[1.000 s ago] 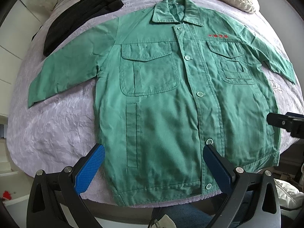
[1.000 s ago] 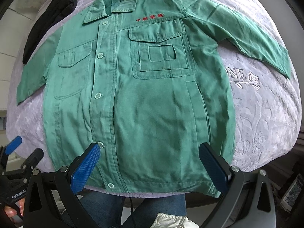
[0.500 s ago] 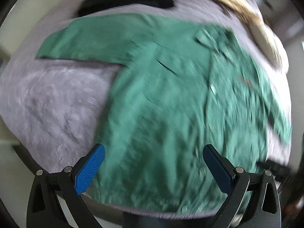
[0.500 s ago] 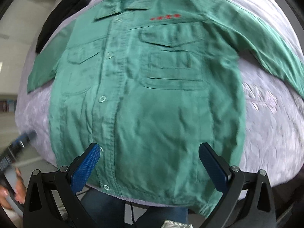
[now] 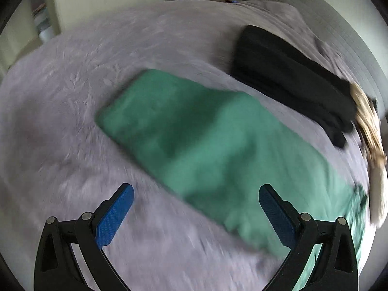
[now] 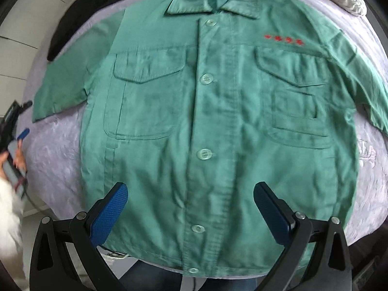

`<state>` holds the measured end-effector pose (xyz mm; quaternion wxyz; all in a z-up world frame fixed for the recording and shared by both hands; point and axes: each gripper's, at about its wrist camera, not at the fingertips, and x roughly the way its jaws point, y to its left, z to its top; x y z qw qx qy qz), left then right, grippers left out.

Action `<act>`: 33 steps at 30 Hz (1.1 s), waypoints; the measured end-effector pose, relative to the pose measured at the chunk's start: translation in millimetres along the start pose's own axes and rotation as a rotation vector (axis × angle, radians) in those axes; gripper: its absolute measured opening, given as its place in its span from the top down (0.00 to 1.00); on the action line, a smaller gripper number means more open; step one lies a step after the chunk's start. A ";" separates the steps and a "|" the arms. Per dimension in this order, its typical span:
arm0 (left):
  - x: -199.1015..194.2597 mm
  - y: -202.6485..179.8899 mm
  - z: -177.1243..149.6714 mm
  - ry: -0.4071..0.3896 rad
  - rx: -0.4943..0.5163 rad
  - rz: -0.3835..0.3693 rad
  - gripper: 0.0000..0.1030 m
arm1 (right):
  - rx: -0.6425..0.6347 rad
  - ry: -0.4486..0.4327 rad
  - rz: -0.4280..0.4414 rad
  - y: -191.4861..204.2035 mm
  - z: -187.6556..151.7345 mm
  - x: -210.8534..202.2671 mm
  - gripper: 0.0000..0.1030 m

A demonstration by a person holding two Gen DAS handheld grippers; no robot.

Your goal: Fold large clothes

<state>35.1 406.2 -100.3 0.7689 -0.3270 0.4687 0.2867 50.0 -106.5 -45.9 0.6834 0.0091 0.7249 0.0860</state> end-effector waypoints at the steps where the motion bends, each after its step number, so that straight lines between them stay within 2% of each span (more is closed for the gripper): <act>1: 9.4 7.3 6.9 -0.003 -0.022 -0.002 0.00 | 0.003 0.008 -0.004 3.3 -0.4 2.3 0.00; 2: 18.8 12.6 12.5 -0.003 -0.043 -0.002 0.00 | 0.003 0.019 -0.010 8.2 -0.1 6.1 0.00; 4: 35.6 20.6 19.7 0.007 -0.076 -0.008 0.21 | -0.005 0.038 -0.019 17.2 -1.5 11.1 0.00; 5: 43.0 23.7 21.9 0.026 -0.085 -0.017 0.51 | -0.009 0.045 -0.025 21.0 -2.3 13.5 0.00; 6: 47.4 25.6 22.2 0.037 -0.096 -0.037 0.86 | -0.011 0.051 -0.030 24.4 -2.6 16.4 0.00; 7: 48.1 30.1 23.0 0.036 -0.114 -0.088 0.95 | -0.009 0.056 -0.029 26.7 -2.9 18.6 0.00; 8: 43.5 32.6 22.9 0.018 -0.135 -0.152 0.95 | -0.007 0.057 -0.028 28.1 -2.9 19.5 0.00; 10: 28.3 26.5 22.3 -0.030 -0.101 -0.178 0.95 | 0.000 0.054 -0.022 29.5 -3.1 19.7 0.00; 14: -24.5 -22.1 16.8 -0.136 0.070 -0.277 0.95 | 0.011 0.035 -0.002 23.0 -2.4 16.2 0.00; 17: -75.8 -93.6 -4.0 -0.204 0.267 -0.396 0.95 | 0.025 0.020 0.019 7.0 -1.5 6.5 0.00; 19: -96.1 -142.3 -14.9 -0.221 0.386 -0.460 0.95 | 0.039 0.004 0.033 -6.5 -2.0 -1.5 0.00; 21: -111.4 -204.4 -40.7 -0.219 0.527 -0.534 0.95 | 0.059 -0.018 0.048 -22.7 -3.8 -10.2 0.00; 23: -116.1 -266.1 -76.5 -0.181 0.647 -0.598 0.95 | 0.088 -0.040 0.059 -45.1 -6.9 -17.0 0.00; 25: -106.4 -316.1 -107.2 -0.140 0.734 -0.617 0.95 | 0.123 -0.054 0.064 -63.1 -10.5 -19.5 0.00; 27: -82.1 -363.9 -154.0 -0.075 0.828 -0.594 0.95 | 0.179 -0.058 0.064 -92.6 -13.5 -17.5 0.00; 29: -55.8 -391.8 -188.9 -0.026 0.880 -0.542 0.95 | 0.228 -0.053 0.053 -115.0 -18.5 -12.4 0.00; 30: -37.9 -404.1 -208.1 -0.001 0.918 -0.484 0.93 | 0.246 -0.051 0.049 -123.4 -21.3 -9.6 0.00; 31: -22.7 -408.1 -221.2 0.022 0.951 -0.432 0.86 | 0.267 -0.047 0.043 -133.1 -24.1 -6.7 0.00; 32: -8.8 -415.3 -237.0 0.052 0.983 -0.384 0.65 | 0.291 -0.043 0.034 -146.3 -27.4 -4.4 0.00; 33: -4.9 -409.2 -243.6 0.059 0.990 -0.361 0.33 | 0.302 -0.043 0.029 -152.2 -29.4 -3.2 0.00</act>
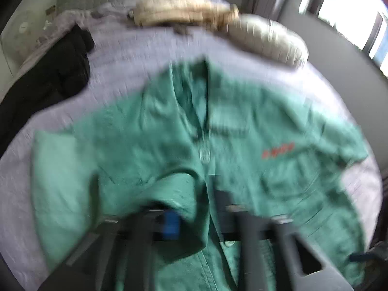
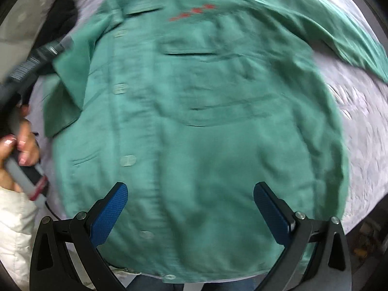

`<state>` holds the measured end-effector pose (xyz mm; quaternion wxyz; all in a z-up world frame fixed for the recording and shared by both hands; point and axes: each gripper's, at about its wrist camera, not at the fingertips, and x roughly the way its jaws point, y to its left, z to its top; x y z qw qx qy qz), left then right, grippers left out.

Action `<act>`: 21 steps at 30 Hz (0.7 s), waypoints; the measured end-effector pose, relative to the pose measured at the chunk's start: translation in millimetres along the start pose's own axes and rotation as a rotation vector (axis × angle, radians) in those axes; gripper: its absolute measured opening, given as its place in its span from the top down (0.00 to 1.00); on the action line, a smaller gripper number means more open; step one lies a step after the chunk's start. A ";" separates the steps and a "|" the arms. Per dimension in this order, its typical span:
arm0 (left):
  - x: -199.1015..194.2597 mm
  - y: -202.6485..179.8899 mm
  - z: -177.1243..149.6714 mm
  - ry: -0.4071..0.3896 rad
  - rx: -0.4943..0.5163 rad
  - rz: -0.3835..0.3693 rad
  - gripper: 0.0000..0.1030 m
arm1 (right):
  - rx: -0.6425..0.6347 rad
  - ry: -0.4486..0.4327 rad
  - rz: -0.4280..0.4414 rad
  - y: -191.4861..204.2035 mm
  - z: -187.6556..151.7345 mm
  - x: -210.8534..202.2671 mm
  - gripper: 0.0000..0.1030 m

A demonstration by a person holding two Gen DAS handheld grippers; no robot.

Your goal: Fold large clothes

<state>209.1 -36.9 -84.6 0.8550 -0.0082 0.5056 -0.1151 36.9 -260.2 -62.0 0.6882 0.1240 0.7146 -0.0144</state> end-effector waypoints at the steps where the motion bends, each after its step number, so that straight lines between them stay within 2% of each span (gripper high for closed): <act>1: 1.3 2.6 -11.8 0.006 -0.004 0.029 0.20 | 0.012 -0.003 -0.008 -8.3 1.3 -0.4 0.00; 2: -3.2 2.7 -18.3 -0.009 -0.004 0.061 0.08 | 0.018 -0.008 -0.016 -13.1 2.9 -1.5 0.00; 3: -14.0 0.4 -24.7 -0.029 0.007 0.086 0.07 | 0.022 -0.020 -0.025 -17.6 6.3 -4.3 0.00; 6: -44.0 5.5 -41.2 -0.055 0.011 0.086 0.07 | -0.019 -0.097 -0.041 -10.6 23.2 -18.1 0.00; 8: -65.6 37.4 -56.7 -0.094 -0.035 0.124 0.07 | -0.078 -0.142 -0.053 8.4 34.5 -24.6 0.00; 10: -87.7 68.7 -72.1 -0.134 -0.121 0.205 0.07 | -0.202 -0.233 -0.049 50.7 47.5 -32.4 0.00; 11: -91.8 83.0 -77.7 -0.133 -0.154 0.249 0.07 | -0.255 -0.265 -0.046 66.7 54.0 -35.6 0.00; 13: -86.9 108.3 -92.6 -0.101 -0.193 0.317 0.07 | -0.421 -0.335 -0.059 122.8 61.0 -30.1 0.00; 16: -76.0 138.4 -115.1 -0.023 -0.238 0.377 0.07 | -0.641 -0.399 -0.109 199.4 66.8 -2.2 0.00; 19: -70.1 155.5 -122.2 -0.028 -0.281 0.404 0.07 | -0.738 -0.402 -0.159 238.0 67.3 30.6 0.00; 21: -61.7 162.6 -126.0 -0.032 -0.314 0.404 0.07 | -0.778 -0.419 -0.282 252.2 72.2 62.6 0.00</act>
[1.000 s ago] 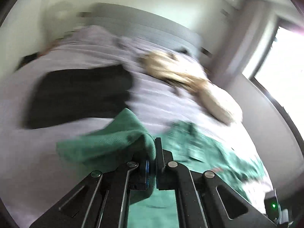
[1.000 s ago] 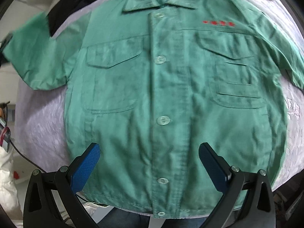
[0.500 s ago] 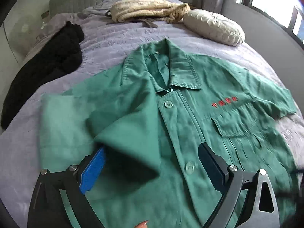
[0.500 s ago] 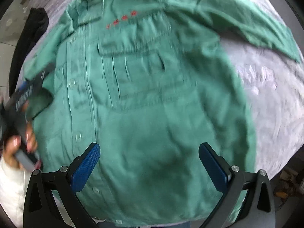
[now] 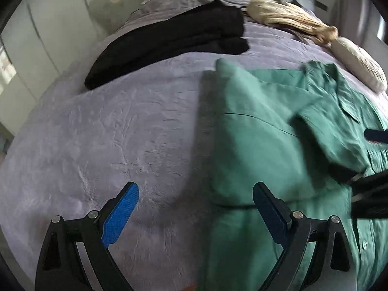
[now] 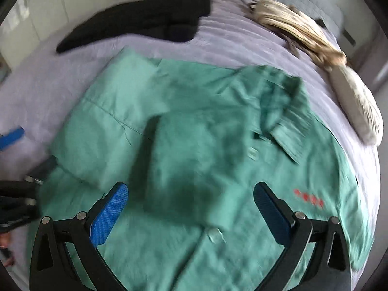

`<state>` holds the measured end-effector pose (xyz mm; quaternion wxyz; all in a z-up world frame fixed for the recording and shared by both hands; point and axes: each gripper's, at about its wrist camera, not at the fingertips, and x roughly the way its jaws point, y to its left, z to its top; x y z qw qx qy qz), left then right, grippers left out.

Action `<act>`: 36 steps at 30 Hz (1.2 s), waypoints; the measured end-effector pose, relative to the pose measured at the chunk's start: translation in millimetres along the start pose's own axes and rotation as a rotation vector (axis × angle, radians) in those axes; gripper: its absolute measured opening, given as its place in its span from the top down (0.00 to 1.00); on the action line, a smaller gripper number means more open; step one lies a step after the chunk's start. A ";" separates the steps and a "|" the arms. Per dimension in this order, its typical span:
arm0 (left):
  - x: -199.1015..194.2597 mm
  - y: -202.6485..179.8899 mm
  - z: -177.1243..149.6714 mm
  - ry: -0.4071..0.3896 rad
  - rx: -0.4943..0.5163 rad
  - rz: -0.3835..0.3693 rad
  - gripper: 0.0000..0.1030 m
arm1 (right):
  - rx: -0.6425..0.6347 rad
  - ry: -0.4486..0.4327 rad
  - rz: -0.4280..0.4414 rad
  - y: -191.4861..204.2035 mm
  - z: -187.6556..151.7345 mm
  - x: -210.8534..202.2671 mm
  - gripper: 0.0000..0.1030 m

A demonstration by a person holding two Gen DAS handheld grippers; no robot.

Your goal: Fold large clothes

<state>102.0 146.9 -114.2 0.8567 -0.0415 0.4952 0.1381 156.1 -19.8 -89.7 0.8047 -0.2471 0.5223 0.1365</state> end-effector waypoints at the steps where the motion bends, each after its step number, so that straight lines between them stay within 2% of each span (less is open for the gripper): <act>1: 8.4 0.2 -2.4 0.019 -0.005 0.010 0.07 | -0.011 0.010 -0.043 -1.6 -3.0 7.0 0.00; 2: 14.3 2.1 -3.9 0.034 -0.006 0.014 0.07 | -0.018 0.028 -0.104 -4.8 -4.0 18.4 0.06; 3: 20.1 2.9 -6.2 0.043 -0.004 0.012 0.07 | -0.001 0.031 -0.104 -15.4 -6.6 24.4 0.18; 4: 22.0 3.0 -8.9 0.042 -0.002 0.010 0.07 | 0.038 0.031 -0.076 -30.5 -11.4 23.3 0.67; 5: 21.1 3.9 -10.7 0.038 -0.001 0.006 0.07 | 0.098 0.029 -0.059 -49.7 -16.5 19.9 0.79; 8: 25.5 2.0 -13.8 0.033 0.002 -0.008 0.07 | 0.374 -0.054 0.121 -123.3 -31.9 5.5 0.80; 9: 24.6 1.5 -12.4 0.039 0.001 -0.028 0.07 | 0.498 -0.067 0.212 -157.4 -42.8 7.0 0.80; 10: 23.6 0.5 -11.9 0.045 0.000 -0.039 0.07 | 0.565 -0.068 0.261 -172.1 -47.6 12.1 0.78; 12: 18.5 0.2 -7.6 0.041 0.003 -0.046 0.07 | 0.770 -0.032 0.345 -212.0 -69.1 28.4 0.45; 13: 13.3 2.1 -3.6 0.030 -0.003 -0.060 0.07 | 0.869 -0.009 0.356 -229.3 -82.5 36.5 0.20; 14: 11.7 12.1 6.3 0.021 -0.018 -0.084 0.07 | 0.991 -0.011 0.391 -248.7 -100.7 42.5 0.18; 16: 9.8 21.4 23.8 0.015 -0.046 -0.171 0.07 | 1.105 -0.038 0.500 -262.4 -120.5 45.4 0.18; 17: 14.0 23.4 34.9 0.027 -0.050 -0.213 0.07 | 1.131 -0.046 0.532 -263.6 -125.8 43.7 0.18; 19: 31.8 21.8 56.4 0.071 -0.048 -0.278 0.07 | 1.100 -0.050 0.573 -258.7 -128.6 42.4 0.18; 23: 79.0 8.3 86.3 0.163 -0.072 -0.346 0.08 | 1.020 -0.038 0.517 -237.3 -120.4 37.9 0.18; 24: 87.9 2.2 91.1 0.172 -0.076 -0.355 0.25 | 1.024 -0.029 0.499 -235.1 -119.1 41.1 0.18; 25: 90.5 -3.7 94.4 0.165 -0.064 -0.348 0.41 | 1.026 -0.014 0.479 -235.2 -114.0 45.4 0.21; 26: 91.2 -8.0 97.1 0.160 -0.051 -0.346 0.76 | 1.009 0.012 0.437 -233.4 -110.7 47.9 0.32; 27: 92.4 -12.4 100.0 0.163 -0.047 -0.347 0.86 | 0.974 0.040 0.391 -233.1 -105.4 53.2 0.43; 28: 93.0 -12.6 105.0 0.157 -0.053 -0.341 0.86 | 0.928 0.066 0.343 -232.1 -101.8 54.1 0.76; 30: 92.3 -13.5 109.8 0.129 -0.041 -0.329 0.86 | 0.866 0.059 0.333 -231.8 -95.0 51.4 0.79; 32: 93.1 -15.5 110.8 0.113 -0.003 -0.288 0.86 | 0.823 0.056 0.281 -233.7 -92.2 47.9 0.82; 34: 96.2 -15.9 111.2 0.107 0.015 -0.244 0.85 | 0.828 0.077 0.197 -243.4 -92.5 55.1 0.97; 35: 95.1 -13.3 110.6 0.107 0.006 -0.237 0.85 | 0.850 0.081 0.196 -249.7 -95.8 59.1 0.98; 36: 92.1 -10.3 109.9 0.103 -0.007 -0.229 0.85 | 0.900 0.076 0.267 -257.2 -101.9 63.6 0.98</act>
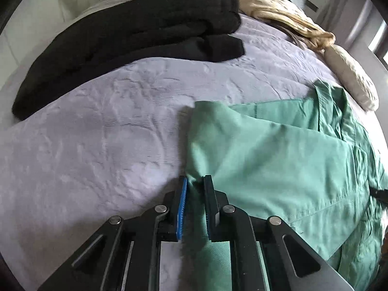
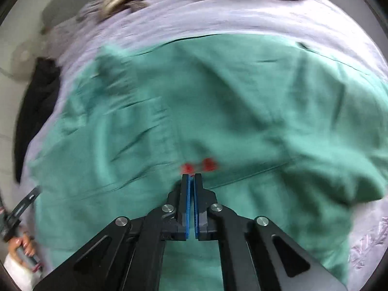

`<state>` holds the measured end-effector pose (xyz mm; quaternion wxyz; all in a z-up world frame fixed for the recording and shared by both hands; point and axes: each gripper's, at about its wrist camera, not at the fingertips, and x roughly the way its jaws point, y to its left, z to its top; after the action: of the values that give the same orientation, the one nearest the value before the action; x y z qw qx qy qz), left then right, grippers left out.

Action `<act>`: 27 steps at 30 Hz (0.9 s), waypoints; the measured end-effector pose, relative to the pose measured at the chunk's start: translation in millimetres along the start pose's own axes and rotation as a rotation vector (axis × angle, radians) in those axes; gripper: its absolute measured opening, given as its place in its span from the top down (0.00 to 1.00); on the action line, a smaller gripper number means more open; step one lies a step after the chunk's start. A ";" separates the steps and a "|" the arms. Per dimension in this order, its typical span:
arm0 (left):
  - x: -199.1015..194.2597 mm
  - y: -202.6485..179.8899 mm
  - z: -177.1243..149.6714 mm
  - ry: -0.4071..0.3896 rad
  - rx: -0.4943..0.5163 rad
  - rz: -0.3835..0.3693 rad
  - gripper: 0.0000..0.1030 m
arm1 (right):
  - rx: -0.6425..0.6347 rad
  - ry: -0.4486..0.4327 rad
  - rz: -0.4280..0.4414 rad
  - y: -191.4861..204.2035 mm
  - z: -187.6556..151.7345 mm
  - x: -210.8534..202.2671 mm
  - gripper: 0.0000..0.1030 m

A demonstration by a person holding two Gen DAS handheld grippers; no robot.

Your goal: Fold large clothes

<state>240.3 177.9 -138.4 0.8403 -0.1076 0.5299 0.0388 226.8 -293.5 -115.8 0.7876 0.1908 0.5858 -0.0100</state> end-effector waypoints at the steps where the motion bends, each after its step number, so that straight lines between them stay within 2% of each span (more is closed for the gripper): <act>1: -4.8 2.9 -1.9 -0.005 -0.004 0.007 0.85 | 0.017 0.003 0.031 -4.0 0.1 -1.6 0.98; 4: -25.3 6.7 -8.4 -0.018 0.003 0.033 0.85 | 0.026 0.017 0.079 -5.7 -5.6 -9.5 0.96; 6: -42.2 9.0 -20.1 -0.010 0.008 0.014 0.85 | 0.012 0.015 0.120 -0.8 -14.7 -17.3 0.94; 7: -49.1 8.9 -27.0 -0.004 0.010 -0.003 0.85 | 0.011 0.015 0.145 -0.6 -20.7 -21.3 0.85; 8: -55.1 8.3 -35.1 0.008 0.013 -0.025 0.85 | 0.014 0.019 0.166 -0.9 -27.4 -24.9 0.61; 10: -64.5 4.5 -53.7 0.030 0.028 -0.066 0.85 | 0.028 0.025 0.193 3.6 -41.3 -26.7 0.35; 11: -66.4 2.4 -59.9 0.036 0.037 -0.080 0.85 | 0.029 0.038 0.210 7.7 -47.5 -25.0 0.35; 13: -66.1 0.0 -72.8 0.062 0.051 -0.078 0.85 | 0.041 0.094 0.306 18.6 -61.0 -19.5 0.35; 16: -71.7 7.9 -84.0 0.068 -0.003 -0.100 0.85 | 0.025 0.174 0.466 50.3 -91.1 -16.3 0.35; 17: -75.2 11.0 -86.4 0.062 -0.019 -0.087 0.82 | 0.016 0.214 0.512 65.4 -100.1 -9.1 0.35; 18: -77.6 12.7 -87.7 0.056 -0.025 -0.057 0.47 | 0.013 0.262 0.570 83.9 -110.9 1.3 0.35; 19: -81.2 15.9 -88.8 0.048 -0.032 -0.016 0.20 | 0.016 0.307 0.621 104.5 -121.5 14.1 0.35; 20: -87.3 20.7 -89.7 0.016 -0.045 0.026 0.01 | 0.027 0.344 0.658 124.0 -130.3 27.3 0.35; 21: -92.1 24.0 -91.4 -0.012 -0.049 0.036 0.01 | 0.033 0.369 0.688 137.6 -138.2 36.0 0.35; 25: -97.6 47.4 -95.3 0.002 -0.089 0.051 0.01 | 0.044 0.408 0.788 204.5 -159.2 74.4 0.35; 27: -102.3 58.5 -96.5 -0.001 -0.107 0.077 0.01 | 0.047 0.410 0.793 229.7 -166.6 89.3 0.35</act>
<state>100.2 218.4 -94.7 0.8315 -0.1316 0.5304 0.0995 156.6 -10.0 -172.3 0.5938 0.4165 0.6108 0.3176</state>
